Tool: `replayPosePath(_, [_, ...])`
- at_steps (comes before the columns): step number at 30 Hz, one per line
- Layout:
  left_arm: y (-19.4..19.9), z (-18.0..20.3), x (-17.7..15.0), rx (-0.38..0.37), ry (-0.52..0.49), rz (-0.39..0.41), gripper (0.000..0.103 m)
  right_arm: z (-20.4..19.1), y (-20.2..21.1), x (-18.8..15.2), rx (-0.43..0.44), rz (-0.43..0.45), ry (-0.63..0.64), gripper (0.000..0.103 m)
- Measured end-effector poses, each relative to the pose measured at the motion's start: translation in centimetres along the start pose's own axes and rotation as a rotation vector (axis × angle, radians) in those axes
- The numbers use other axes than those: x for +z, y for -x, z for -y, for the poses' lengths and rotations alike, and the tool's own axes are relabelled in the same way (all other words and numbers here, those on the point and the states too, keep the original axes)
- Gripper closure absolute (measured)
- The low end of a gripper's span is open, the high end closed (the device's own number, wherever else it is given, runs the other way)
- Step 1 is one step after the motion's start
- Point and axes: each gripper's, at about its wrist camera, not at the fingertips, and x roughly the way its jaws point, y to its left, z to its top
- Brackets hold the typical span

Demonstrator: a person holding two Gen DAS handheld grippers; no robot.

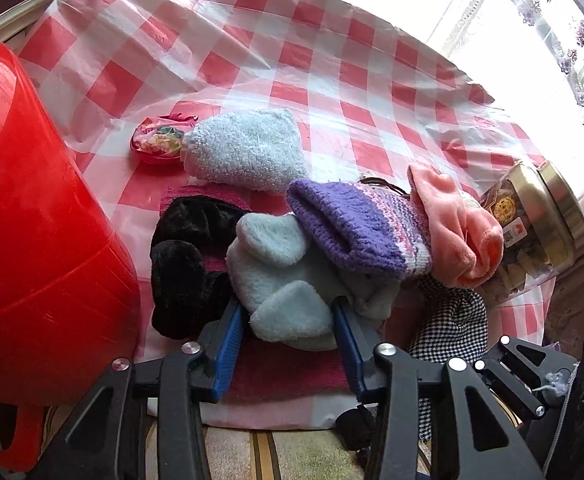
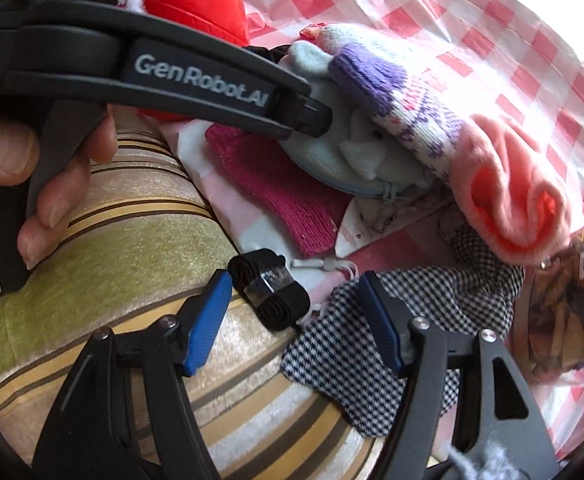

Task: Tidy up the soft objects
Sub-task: 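Move the right tool back to the pile and grasp the black elastic band, then carry the black band to the box with the right tool while the left tool grasps a grey glove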

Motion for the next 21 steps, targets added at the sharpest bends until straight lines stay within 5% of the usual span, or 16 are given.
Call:
replayPosePath(7, [0.4, 0.0, -0.1, -0.029, -0.007, 0.026, 0.075, 0.5, -1.4, 0.4, 0.057, -0.041, -0.007, 0.041])
replayPosePath(11, [1.1, 0.0, -0.3, -0.056, -0.007, 0.047, 0.081, 1.5, -2.4, 1.0, 0.137, -0.068, -0.021, 0.063])
replayPosePath(13, [1.5, 0.0, -0.5, -0.066, -0.004, 0.055, 0.082, 1.6, -2.6, 1.2, 0.198, -0.068, -0.038, 0.064])
replayPosePath(21, [3.2, -0.5, -1.4, -0.095, 0.021, 0.079, 0.084, 1.5, -1.2, 0.4, 0.154, -0.029, -0.043, 0.068])
